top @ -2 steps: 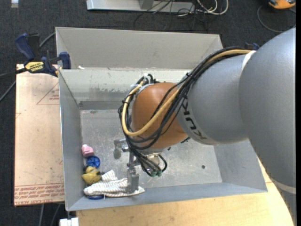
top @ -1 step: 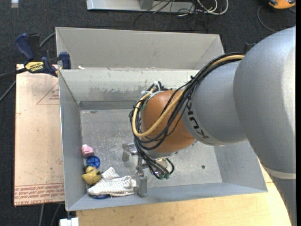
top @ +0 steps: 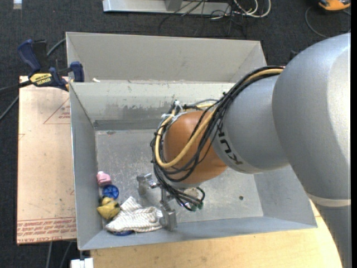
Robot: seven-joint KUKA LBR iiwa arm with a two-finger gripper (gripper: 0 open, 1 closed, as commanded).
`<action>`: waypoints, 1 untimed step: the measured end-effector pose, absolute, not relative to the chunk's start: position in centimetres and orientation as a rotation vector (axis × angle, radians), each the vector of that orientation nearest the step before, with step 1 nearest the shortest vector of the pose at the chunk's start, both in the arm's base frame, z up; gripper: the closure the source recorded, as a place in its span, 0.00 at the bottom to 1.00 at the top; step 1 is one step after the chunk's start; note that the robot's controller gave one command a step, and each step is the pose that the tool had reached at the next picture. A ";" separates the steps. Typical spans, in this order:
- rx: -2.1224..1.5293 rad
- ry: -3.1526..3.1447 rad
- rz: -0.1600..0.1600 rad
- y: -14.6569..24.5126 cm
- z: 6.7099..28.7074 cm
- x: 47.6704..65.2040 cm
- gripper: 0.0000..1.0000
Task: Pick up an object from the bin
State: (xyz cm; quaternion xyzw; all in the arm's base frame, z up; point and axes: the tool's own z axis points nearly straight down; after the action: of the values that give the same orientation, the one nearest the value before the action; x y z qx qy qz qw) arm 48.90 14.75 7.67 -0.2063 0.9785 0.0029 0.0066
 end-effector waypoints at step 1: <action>-0.765 3.029 0.006 19.2 7.3 48.8 0.00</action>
Offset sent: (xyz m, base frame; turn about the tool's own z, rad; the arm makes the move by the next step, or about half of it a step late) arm -0.0096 0.0112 -0.0067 -0.0175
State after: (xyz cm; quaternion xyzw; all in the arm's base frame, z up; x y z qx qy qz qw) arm 48.78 19.22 7.26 -0.2448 0.9695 0.0019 0.0088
